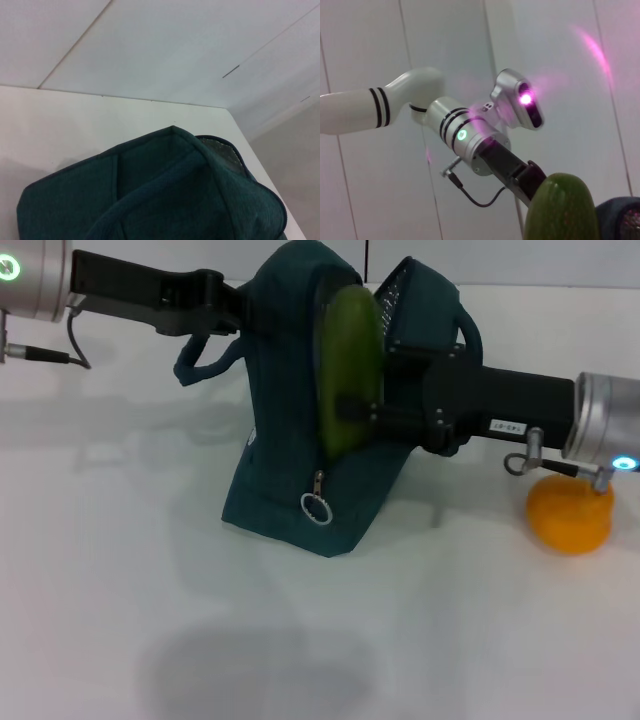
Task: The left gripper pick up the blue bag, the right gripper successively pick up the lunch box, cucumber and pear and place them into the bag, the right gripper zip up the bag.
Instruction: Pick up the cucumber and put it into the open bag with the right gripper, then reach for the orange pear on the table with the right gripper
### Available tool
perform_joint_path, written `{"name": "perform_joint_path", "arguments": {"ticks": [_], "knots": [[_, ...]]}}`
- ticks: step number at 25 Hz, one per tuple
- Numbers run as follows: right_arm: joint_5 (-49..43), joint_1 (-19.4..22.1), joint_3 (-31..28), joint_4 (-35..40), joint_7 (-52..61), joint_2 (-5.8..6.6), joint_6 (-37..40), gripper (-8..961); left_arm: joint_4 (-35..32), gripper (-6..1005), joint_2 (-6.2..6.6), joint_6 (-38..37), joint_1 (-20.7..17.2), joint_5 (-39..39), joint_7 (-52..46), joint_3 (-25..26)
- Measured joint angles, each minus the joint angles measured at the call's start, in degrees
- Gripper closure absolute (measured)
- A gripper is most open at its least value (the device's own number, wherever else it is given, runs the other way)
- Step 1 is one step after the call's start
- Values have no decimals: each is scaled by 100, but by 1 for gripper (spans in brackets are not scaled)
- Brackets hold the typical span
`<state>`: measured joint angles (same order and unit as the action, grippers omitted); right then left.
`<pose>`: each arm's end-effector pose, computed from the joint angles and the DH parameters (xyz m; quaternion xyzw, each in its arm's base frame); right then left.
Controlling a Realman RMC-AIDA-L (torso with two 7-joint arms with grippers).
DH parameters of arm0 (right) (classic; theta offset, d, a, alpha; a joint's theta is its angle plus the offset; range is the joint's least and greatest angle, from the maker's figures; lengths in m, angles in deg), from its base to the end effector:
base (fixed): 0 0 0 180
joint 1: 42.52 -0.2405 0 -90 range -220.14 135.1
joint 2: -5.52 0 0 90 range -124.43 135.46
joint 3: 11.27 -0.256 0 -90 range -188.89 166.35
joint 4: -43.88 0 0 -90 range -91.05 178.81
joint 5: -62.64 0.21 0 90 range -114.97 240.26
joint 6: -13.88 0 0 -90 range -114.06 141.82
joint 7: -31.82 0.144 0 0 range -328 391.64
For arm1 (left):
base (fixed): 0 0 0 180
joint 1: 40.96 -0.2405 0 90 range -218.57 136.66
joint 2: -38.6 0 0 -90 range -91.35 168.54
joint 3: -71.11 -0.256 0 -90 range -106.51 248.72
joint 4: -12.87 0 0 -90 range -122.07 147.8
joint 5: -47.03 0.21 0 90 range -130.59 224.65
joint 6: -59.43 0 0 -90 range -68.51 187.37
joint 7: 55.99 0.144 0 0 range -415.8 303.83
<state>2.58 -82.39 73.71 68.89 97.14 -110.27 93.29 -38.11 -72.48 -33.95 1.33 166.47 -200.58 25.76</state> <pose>0.1567 0.3578 -0.0482 -0.9184 0.0953 0.3767 0.0747 -0.1866 0.3964 0.0734 -0.8330 -0.5224 -0.1744 0.0535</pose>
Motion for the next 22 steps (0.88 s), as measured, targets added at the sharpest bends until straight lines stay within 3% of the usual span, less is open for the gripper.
{"name": "perform_joint_path", "arguments": {"ticks": [9, 12, 16, 18, 22], "knots": [[-116, 601, -220, 734, 85, 59, -2, 260, 0, 947, 4, -16, -69, 1, 2, 8], [-182, 806, -370, 751, 49, 110, 402, 260, 0, 947, 2, -18, -83, 1, 3, 7], [-199, 1413, -1182, 676, -636, 166, 1561, 265, -1, 947, 0, -9, -147, 0, 26, 9], [-207, 1909, -1588, 639, -1119, 239, 2105, 274, -1, 947, 3, -6, -196, -20, 35, 8], [-202, 2647, -1830, 598, -1722, 261, 2025, 291, -1, 947, 21, -10, -344, -146, 101, 24]]}}
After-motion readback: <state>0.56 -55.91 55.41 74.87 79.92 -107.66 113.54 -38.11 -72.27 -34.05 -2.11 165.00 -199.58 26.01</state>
